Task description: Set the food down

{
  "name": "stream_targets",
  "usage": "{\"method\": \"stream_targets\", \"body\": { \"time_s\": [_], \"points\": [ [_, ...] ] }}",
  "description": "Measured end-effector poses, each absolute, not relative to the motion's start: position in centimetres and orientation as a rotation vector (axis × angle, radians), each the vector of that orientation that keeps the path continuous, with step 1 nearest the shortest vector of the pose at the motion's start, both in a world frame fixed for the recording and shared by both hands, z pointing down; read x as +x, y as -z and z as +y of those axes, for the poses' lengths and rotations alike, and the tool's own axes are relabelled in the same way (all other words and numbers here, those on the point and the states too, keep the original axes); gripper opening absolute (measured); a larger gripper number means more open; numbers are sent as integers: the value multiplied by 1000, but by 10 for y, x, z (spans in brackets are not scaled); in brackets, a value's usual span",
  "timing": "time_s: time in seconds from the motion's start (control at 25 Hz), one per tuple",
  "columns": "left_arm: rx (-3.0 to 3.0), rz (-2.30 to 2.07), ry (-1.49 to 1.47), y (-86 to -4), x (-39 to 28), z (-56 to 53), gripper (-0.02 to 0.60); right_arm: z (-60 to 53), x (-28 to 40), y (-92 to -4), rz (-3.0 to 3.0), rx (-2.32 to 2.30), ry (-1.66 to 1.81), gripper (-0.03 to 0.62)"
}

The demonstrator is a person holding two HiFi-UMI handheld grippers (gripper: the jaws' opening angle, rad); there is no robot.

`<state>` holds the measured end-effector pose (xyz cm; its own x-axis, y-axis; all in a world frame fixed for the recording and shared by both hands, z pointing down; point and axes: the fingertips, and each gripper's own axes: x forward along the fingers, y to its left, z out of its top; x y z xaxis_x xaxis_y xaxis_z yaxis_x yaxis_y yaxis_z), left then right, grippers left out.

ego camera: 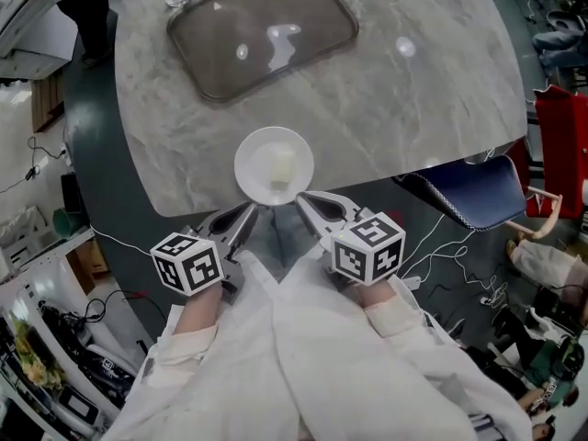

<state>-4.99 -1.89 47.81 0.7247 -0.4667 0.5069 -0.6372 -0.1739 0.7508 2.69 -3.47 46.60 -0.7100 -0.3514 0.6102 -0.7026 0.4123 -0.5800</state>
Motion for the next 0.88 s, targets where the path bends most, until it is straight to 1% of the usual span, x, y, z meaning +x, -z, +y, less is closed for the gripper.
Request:
{"method": "stream_targets", "body": {
  "time_s": [0.88],
  "points": [
    [1712,-905,-153,-500,-64,-28,21,-42,43,-493,-2152,994,-1382,3]
  ]
}}
